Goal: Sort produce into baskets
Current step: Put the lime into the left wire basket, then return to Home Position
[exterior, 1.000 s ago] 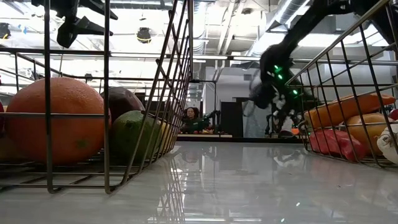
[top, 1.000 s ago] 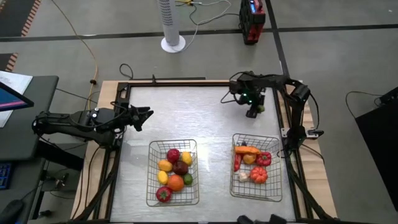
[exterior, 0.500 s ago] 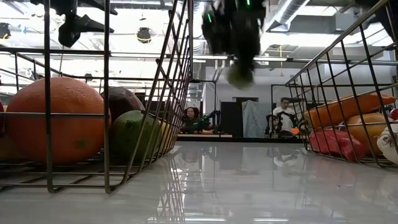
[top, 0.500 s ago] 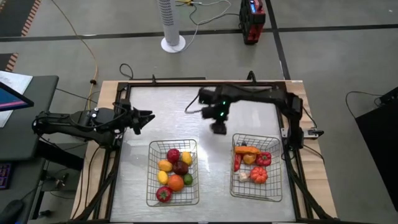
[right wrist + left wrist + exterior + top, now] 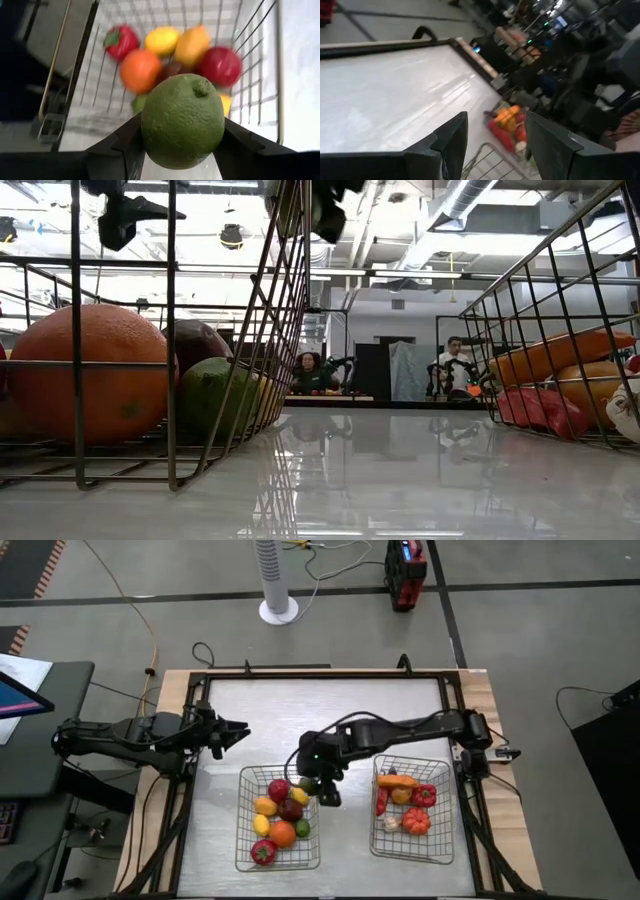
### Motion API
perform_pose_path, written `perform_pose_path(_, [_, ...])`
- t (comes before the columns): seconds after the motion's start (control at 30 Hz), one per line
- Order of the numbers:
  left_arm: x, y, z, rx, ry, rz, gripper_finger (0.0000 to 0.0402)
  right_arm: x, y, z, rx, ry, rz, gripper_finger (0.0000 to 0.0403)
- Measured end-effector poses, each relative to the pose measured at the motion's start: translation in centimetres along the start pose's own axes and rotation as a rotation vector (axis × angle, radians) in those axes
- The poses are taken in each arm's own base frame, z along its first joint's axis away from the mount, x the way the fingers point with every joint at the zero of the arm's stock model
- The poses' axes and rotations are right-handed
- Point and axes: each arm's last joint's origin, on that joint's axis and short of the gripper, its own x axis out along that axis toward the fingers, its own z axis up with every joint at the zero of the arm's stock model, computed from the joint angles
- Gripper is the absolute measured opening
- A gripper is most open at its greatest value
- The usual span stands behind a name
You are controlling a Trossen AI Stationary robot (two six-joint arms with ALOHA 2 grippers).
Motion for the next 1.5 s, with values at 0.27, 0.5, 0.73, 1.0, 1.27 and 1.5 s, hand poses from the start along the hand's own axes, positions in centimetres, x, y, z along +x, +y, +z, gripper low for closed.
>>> perform_pose_path(0.27, [-0.3,-1.1,0.5,0.047,-0.101,-0.057,0.0183,0.4,-0.2,1.1,0.142,-0.126,-0.096,0.0232])
perform_pose_path(0.5, [-1.7,-1.1,0.1,0.138,-0.086,-0.076,0.0183,0.1,-1.2,1.8,0.228,-0.192,-0.077,0.0284])
perform_pose_path(0.73, [-3.7,0.2,0.0,0.165,-0.082,-0.048,0.0183,-1.0,-1.7,1.0,0.285,-0.119,-0.101,0.0301])
perform_pose_path(1.0, [-4.0,3.0,-2.5,0.140,-0.064,-0.082,0.0183,-4.9,-1.0,-0.7,0.291,-0.160,-0.224,0.0301])
perform_pose_path(1.27, [-4.6,5.4,-3.9,0.126,-0.114,-0.089,0.0183,-8.1,-1.0,-6.4,0.447,-0.396,-0.192,0.0301])
perform_pose_path(1.5, [-3.3,6.7,-6.2,0.095,-0.091,-0.049,0.0183,-8.7,-1.0,-12.0,0.600,-0.652,-0.182,0.0301])
